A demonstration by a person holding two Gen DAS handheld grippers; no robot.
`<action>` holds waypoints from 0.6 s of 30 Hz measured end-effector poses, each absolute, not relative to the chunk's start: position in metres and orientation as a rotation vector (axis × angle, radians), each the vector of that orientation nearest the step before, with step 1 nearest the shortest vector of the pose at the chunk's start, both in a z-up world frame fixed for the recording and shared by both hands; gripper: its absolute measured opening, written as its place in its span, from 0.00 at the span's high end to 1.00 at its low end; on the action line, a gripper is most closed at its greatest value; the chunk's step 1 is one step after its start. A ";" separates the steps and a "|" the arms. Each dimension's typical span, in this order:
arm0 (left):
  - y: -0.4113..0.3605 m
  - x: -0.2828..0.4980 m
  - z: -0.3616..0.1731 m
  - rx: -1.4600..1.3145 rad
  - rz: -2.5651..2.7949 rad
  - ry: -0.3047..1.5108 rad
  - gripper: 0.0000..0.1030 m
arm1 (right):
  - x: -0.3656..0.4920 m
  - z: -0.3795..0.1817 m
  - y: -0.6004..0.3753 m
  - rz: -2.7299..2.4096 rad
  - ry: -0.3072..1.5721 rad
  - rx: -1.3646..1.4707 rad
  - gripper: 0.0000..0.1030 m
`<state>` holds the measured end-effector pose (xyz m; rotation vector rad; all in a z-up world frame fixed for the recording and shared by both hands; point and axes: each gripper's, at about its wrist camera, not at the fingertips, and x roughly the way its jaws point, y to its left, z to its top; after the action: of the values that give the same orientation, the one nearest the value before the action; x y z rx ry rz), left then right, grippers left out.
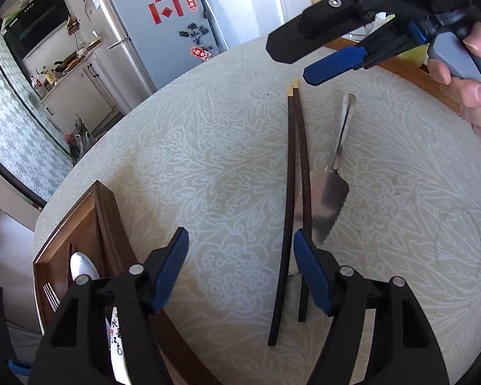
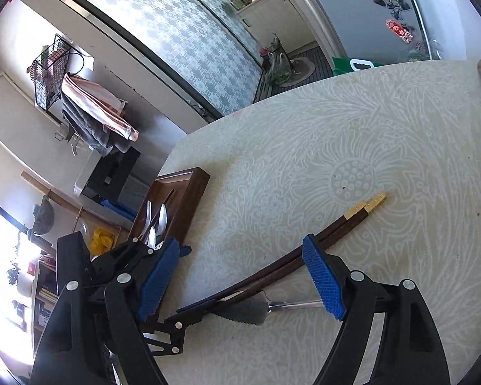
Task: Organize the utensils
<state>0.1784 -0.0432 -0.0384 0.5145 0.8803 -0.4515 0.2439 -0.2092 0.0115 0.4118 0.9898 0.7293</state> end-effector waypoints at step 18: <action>-0.052 0.178 -0.042 0.402 -0.607 0.963 0.94 | 0.253 -0.006 -0.219 0.713 1.038 0.504 0.22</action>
<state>0.1782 -0.0520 -0.0424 0.4020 0.9626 -0.6071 0.2530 -0.2187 -0.0063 0.5039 1.0385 0.7135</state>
